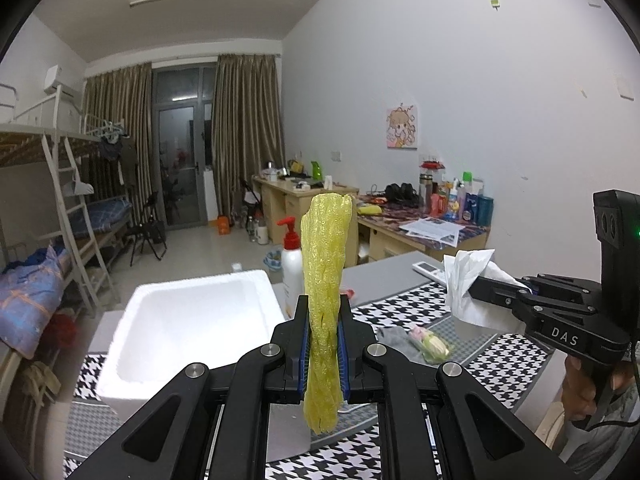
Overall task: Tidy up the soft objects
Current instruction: 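Carry the yellow net and tissue in both tools over the white foam box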
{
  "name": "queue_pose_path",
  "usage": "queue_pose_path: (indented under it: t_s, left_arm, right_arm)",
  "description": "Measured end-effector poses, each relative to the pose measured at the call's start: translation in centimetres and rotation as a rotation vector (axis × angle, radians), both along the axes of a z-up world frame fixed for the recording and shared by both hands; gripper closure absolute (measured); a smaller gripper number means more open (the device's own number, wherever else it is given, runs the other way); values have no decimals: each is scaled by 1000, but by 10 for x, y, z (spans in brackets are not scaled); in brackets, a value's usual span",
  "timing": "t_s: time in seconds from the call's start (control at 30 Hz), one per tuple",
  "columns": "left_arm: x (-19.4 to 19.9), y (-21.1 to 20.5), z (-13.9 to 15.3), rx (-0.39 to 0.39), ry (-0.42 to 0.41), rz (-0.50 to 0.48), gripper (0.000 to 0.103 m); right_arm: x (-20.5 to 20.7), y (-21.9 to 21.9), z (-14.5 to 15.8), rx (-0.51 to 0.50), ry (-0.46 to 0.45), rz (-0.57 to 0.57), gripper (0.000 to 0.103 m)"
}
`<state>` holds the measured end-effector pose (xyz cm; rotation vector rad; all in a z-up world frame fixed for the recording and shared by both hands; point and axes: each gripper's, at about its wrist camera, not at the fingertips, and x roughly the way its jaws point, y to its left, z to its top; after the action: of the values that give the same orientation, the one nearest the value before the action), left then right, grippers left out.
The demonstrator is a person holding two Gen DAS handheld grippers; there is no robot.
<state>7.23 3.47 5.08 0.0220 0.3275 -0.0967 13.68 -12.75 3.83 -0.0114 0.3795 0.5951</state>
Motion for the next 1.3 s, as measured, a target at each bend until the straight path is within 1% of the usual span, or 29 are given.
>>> queue_pose_path:
  t_s: [0.27,0.5,0.67,1.07,1.3]
  left_arm:
    - [2,10,8,2,-18,58,91]
    - [6,27,14,0,-31,118,91]
    - [8,32,16,6,-34,140,91]
    - [1,50,18,8,-52,189,91]
    - [-4,68,16,2,-46,242,91]
  right_arm:
    - [3,16,10,0,-11,24,89]
    - [6,34,20,-19,-30,55,89]
    - [7,48,23,-36,-55,75,89]
    - [15,79,29,-43,-35,158,89]
    - [17,106,33,-58,-28,218,89]
